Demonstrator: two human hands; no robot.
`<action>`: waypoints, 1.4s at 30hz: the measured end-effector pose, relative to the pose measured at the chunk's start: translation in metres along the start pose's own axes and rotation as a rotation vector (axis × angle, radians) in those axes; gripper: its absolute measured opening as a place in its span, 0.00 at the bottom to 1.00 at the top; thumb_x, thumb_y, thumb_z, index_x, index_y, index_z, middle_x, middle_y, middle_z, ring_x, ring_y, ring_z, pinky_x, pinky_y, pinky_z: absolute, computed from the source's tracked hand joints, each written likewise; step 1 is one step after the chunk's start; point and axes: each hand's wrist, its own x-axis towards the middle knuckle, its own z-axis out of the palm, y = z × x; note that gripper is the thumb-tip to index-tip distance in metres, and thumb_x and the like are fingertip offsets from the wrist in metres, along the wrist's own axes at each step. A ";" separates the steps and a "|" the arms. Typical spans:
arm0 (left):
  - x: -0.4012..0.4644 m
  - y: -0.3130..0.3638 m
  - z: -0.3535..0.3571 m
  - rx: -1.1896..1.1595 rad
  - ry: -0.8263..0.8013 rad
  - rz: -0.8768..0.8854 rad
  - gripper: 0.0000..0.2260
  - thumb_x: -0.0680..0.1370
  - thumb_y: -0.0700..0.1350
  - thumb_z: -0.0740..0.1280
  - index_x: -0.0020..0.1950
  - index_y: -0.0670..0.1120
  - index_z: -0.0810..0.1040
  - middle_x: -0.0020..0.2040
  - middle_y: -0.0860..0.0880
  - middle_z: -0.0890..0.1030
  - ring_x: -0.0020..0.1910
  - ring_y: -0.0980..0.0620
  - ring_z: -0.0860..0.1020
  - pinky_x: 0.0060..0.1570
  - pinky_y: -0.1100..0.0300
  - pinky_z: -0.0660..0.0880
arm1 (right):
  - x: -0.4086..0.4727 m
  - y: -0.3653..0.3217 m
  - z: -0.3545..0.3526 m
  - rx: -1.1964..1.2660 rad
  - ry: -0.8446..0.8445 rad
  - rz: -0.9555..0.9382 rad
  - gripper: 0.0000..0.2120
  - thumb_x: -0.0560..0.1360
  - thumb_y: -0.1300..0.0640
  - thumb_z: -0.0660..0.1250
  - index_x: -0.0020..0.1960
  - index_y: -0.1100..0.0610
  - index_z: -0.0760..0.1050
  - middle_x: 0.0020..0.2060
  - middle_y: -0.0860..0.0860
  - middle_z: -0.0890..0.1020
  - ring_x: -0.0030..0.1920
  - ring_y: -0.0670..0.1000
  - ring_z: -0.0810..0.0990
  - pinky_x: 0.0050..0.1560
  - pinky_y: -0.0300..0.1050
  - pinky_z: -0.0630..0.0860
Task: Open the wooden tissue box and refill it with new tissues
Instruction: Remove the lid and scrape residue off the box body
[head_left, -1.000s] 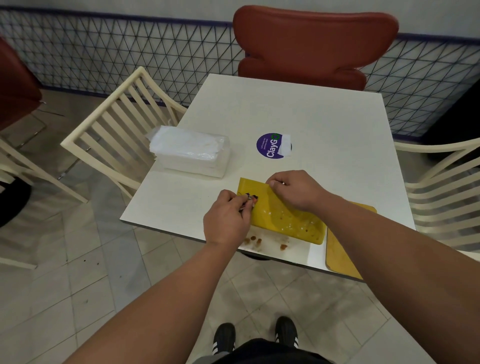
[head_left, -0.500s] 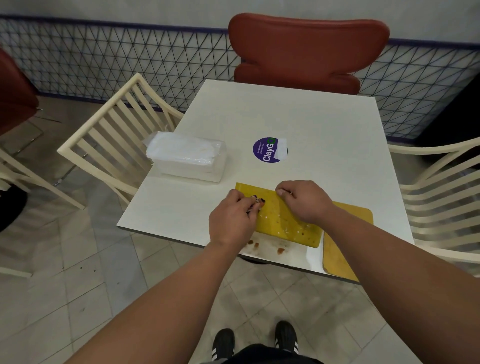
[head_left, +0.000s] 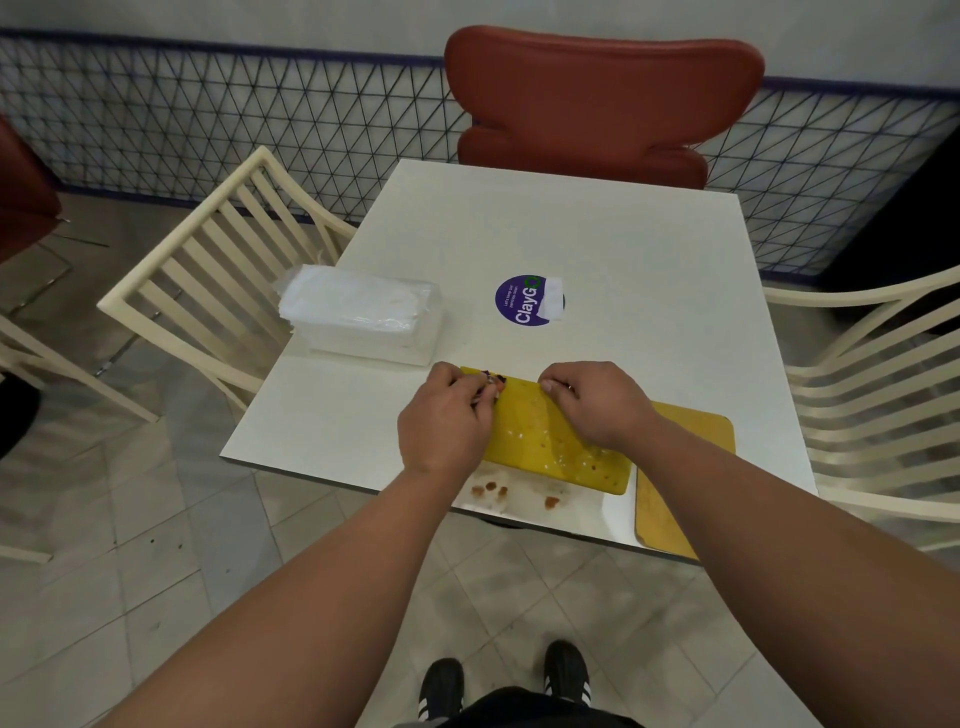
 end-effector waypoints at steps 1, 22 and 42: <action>-0.002 0.002 0.001 0.003 -0.010 0.032 0.09 0.77 0.52 0.67 0.52 0.52 0.84 0.47 0.52 0.77 0.38 0.50 0.78 0.33 0.62 0.69 | 0.000 0.000 0.001 -0.005 0.000 0.001 0.13 0.82 0.48 0.55 0.58 0.47 0.78 0.54 0.48 0.82 0.53 0.52 0.77 0.52 0.48 0.75; -0.049 -0.030 -0.001 0.016 -0.046 0.163 0.07 0.74 0.49 0.72 0.50 0.51 0.84 0.43 0.53 0.77 0.34 0.53 0.78 0.28 0.65 0.68 | 0.001 -0.001 -0.001 -0.009 -0.006 0.018 0.14 0.82 0.48 0.55 0.59 0.48 0.78 0.54 0.48 0.82 0.53 0.53 0.77 0.52 0.49 0.75; -0.028 -0.031 -0.004 0.026 -0.071 0.096 0.07 0.76 0.50 0.69 0.50 0.51 0.84 0.43 0.54 0.75 0.33 0.53 0.76 0.28 0.62 0.70 | -0.037 -0.008 -0.005 -0.556 0.031 -0.032 0.50 0.59 0.30 0.70 0.74 0.53 0.60 0.66 0.49 0.70 0.63 0.55 0.68 0.62 0.51 0.64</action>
